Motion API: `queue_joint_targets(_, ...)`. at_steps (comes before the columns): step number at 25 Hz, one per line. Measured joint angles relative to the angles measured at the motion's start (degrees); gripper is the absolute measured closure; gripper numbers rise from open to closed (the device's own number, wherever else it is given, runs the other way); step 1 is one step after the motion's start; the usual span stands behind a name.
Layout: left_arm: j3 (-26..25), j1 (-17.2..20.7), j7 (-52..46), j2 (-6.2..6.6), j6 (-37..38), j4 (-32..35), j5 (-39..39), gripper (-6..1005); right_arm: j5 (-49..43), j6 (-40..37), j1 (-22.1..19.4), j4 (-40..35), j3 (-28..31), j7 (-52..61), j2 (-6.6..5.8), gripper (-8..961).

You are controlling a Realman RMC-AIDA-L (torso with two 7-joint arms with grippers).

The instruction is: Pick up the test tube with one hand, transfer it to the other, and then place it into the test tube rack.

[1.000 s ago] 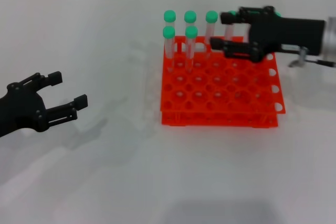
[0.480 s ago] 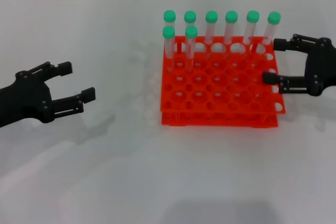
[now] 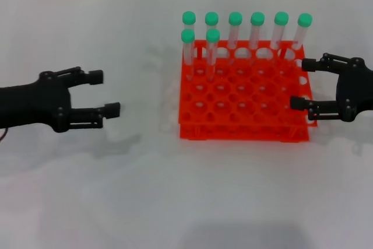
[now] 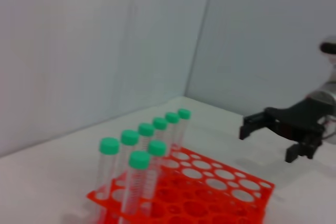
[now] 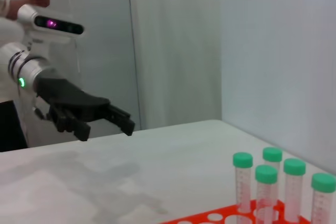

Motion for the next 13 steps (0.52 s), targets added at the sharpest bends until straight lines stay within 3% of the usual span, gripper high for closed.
queue_joint_targets(6,0.0,-3.1,-2.0,-0.18,1.3,-0.1,4.3,106,-1.2,-0.3,0.1,-0.1,0.0,-0.7,0.15,76)
queue_joint_targets(13,0.0,-3.9,-2.6,-0.06,2.5,0.1,4.7,106,-2.7,-0.3,0.4,0.0,0.0,-1.2,0.29,76)
